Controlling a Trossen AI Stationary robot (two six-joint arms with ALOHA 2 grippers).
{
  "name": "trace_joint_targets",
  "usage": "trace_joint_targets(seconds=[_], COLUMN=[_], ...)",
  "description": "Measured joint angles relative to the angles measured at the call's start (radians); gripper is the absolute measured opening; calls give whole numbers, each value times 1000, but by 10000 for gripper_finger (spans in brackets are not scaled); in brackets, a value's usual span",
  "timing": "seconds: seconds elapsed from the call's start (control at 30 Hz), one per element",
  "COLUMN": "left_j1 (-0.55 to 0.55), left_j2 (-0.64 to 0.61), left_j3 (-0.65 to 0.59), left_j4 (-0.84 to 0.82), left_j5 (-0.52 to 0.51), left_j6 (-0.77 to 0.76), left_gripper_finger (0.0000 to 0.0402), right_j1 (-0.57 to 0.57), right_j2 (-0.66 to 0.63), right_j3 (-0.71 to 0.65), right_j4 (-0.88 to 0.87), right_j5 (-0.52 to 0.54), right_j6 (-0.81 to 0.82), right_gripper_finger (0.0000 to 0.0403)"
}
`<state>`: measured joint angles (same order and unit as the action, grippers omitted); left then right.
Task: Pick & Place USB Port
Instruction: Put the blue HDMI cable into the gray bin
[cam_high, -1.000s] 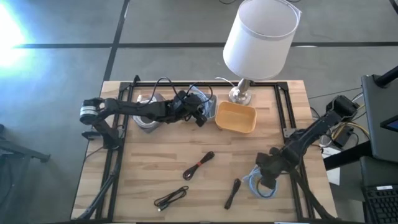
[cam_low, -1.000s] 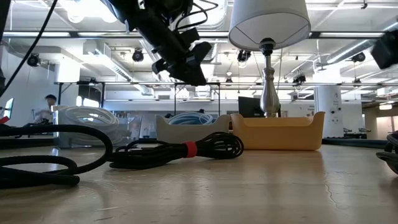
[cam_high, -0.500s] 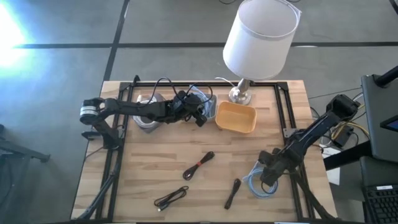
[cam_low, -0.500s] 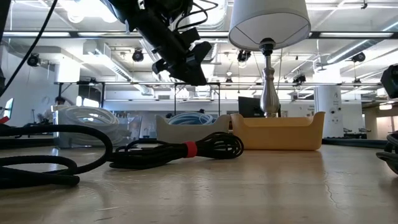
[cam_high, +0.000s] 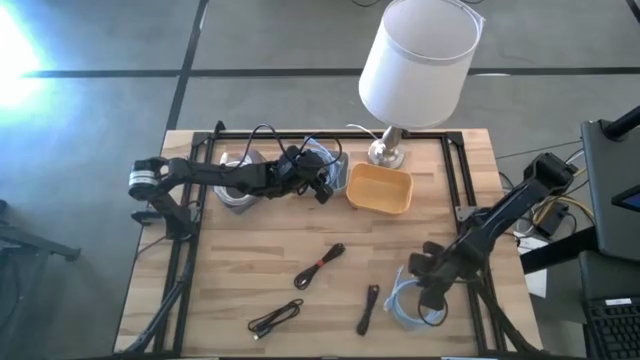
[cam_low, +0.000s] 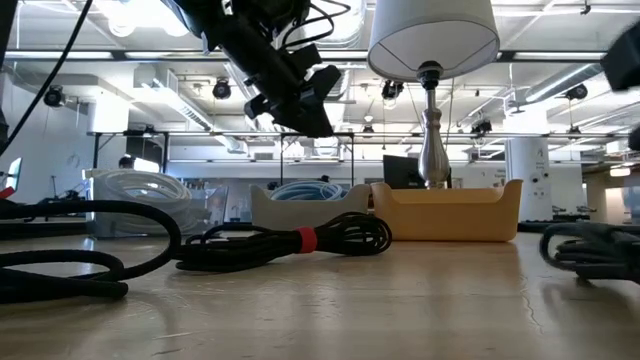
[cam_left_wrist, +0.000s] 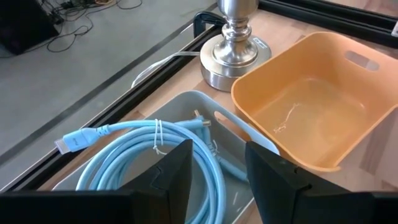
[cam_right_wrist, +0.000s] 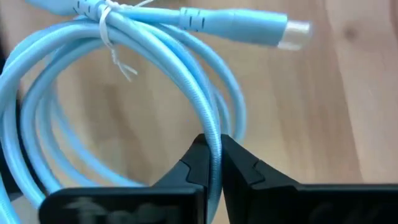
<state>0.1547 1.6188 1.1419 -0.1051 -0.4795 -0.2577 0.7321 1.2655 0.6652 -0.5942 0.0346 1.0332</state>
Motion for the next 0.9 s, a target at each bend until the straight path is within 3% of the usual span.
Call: trace_joint_targets(seconds=[0.1,0.33,0.67,0.77,0.9], left_j1=[-3,-17,-59,-69,-73], left_j2=[-2,-31,-149,-200,-254], left_j3=[0,1,2,2,1], left_j4=[0,-1,-11,-19,-59], left_j5=[1,2,8,8,7], left_j6=[16,57,132,169,198], left_gripper_finger=[151,151,151,151,151], right_j1=[0,-40,-275,-380,-528], right_j2=[0,0,-1,-1,-1], right_j3=[57,150,243,265,262], right_j4=[-9,-14,-20,20,238], right_j5=[28,305,699,735,702], right_j6=[-75,-312,-652,-771,-917], right_gripper_finger=[16,16,15,15,15])
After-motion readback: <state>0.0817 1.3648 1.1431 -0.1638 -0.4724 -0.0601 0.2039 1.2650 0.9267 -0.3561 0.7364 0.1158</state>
